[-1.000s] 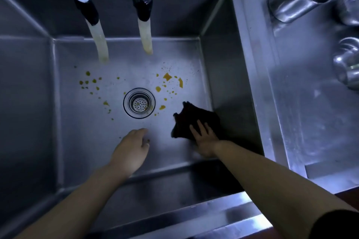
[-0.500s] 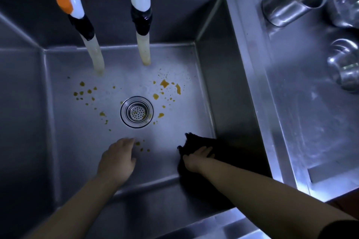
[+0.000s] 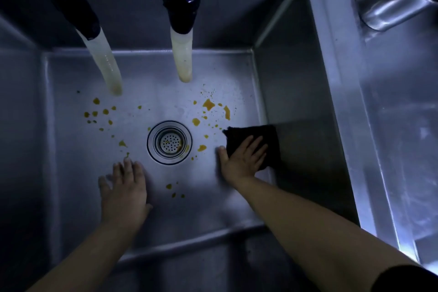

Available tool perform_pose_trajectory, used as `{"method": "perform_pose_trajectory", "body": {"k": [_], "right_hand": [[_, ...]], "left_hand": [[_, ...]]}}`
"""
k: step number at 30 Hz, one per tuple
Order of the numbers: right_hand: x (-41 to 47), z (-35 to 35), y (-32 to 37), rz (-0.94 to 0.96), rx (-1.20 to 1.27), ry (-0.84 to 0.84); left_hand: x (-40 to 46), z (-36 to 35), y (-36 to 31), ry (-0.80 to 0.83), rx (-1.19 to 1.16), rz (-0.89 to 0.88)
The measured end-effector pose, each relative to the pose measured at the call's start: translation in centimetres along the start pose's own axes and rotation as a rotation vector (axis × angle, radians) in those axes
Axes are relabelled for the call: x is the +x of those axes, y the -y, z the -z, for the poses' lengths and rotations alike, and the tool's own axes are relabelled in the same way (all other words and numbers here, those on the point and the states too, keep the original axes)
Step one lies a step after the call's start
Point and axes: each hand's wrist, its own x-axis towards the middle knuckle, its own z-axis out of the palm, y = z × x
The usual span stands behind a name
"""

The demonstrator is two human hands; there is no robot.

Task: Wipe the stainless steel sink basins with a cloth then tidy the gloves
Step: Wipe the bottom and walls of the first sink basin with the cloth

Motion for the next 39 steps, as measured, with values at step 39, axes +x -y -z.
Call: {"method": "perform_pose_trajectory", "body": {"k": [39], "right_hand": [[15.7, 6.5, 12.2, 0.482, -0.201, -0.367]], "left_hand": [[1.7, -0.5, -0.2, 0.092, -0.119, 0.006]]}}
